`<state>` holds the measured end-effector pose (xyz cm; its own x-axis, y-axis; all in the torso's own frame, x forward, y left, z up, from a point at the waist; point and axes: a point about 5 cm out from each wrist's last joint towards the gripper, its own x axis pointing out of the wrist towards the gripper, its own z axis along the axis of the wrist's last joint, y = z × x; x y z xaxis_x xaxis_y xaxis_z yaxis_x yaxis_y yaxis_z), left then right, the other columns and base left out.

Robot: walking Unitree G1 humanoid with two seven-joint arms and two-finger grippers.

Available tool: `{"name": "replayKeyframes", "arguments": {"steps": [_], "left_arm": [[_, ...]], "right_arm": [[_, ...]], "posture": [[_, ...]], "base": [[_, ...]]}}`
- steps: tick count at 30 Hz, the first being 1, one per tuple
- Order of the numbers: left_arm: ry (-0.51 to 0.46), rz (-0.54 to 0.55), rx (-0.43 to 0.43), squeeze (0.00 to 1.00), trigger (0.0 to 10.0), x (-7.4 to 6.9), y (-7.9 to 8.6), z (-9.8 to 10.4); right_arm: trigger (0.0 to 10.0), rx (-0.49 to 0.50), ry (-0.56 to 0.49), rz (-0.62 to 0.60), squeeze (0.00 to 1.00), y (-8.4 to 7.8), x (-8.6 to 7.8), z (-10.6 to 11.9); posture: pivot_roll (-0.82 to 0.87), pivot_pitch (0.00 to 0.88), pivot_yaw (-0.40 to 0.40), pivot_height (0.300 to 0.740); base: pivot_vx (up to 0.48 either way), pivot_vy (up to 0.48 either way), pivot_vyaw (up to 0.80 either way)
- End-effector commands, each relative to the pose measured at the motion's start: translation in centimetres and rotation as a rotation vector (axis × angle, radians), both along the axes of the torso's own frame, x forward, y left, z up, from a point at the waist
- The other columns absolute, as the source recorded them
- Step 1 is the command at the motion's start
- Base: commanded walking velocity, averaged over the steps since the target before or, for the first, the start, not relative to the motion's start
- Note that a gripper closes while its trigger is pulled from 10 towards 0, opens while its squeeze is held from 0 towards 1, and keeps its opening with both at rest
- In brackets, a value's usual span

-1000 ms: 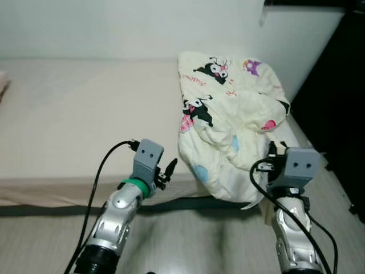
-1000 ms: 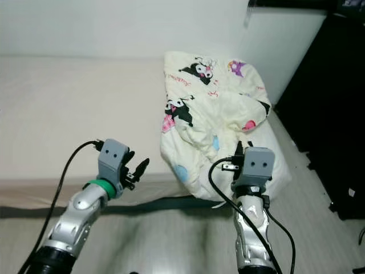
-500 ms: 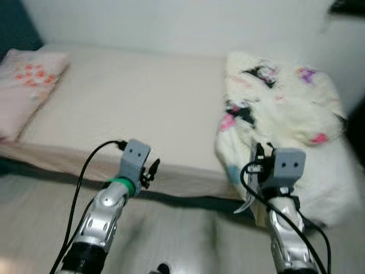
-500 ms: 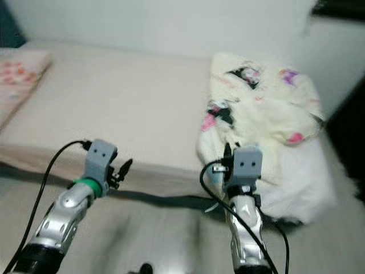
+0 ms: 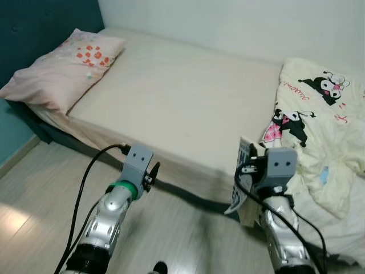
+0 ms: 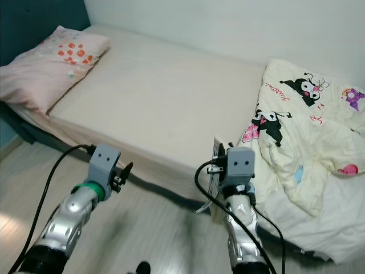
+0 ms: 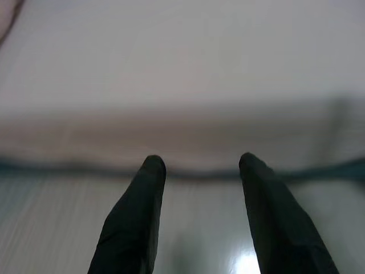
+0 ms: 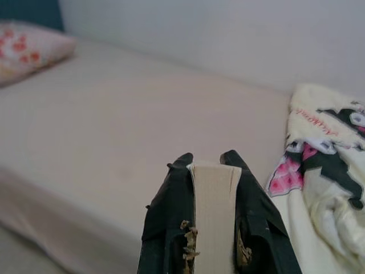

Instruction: Clean up the room

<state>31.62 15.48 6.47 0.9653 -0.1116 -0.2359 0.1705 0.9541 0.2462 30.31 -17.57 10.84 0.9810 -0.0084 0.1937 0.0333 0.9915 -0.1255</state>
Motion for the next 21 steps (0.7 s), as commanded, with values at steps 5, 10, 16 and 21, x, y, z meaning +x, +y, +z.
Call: {"name": "replayKeyframes", "arguments": {"steps": [5,10,16,21], "left_arm": [[0.047,0.167,-0.015,0.00,10.0,-1.6,2.6,-2.2],[-0.025,0.198,-0.049,0.00,10.0,-1.2,2.4,-0.9],[-0.149,0.135,-0.042,0.00,10.0,-0.4,1.3,1.6],[-0.212,0.064,-0.038,0.00,10.0,0.2,0.6,3.0]], "right_arm": [[10.0,-0.033,0.065,0.064,0.18,0.4,0.2,-1.5],[10.0,-0.029,0.062,0.123,0.18,1.1,0.9,-1.0],[10.0,0.030,0.026,0.188,0.18,2.3,1.6,-0.1],[10.0,0.059,0.010,0.229,0.18,3.7,1.6,0.0]], "posture": [[0.01,0.060,-0.068,0.740],[0.03,0.058,-0.095,0.740],[0.04,0.058,-0.087,0.740],[0.03,0.064,-0.051,0.740]], "base": [[0.000,0.000,0.69],[0.000,0.000,0.69],[0.000,0.000,0.69],[0.000,0.000,0.69]]}}
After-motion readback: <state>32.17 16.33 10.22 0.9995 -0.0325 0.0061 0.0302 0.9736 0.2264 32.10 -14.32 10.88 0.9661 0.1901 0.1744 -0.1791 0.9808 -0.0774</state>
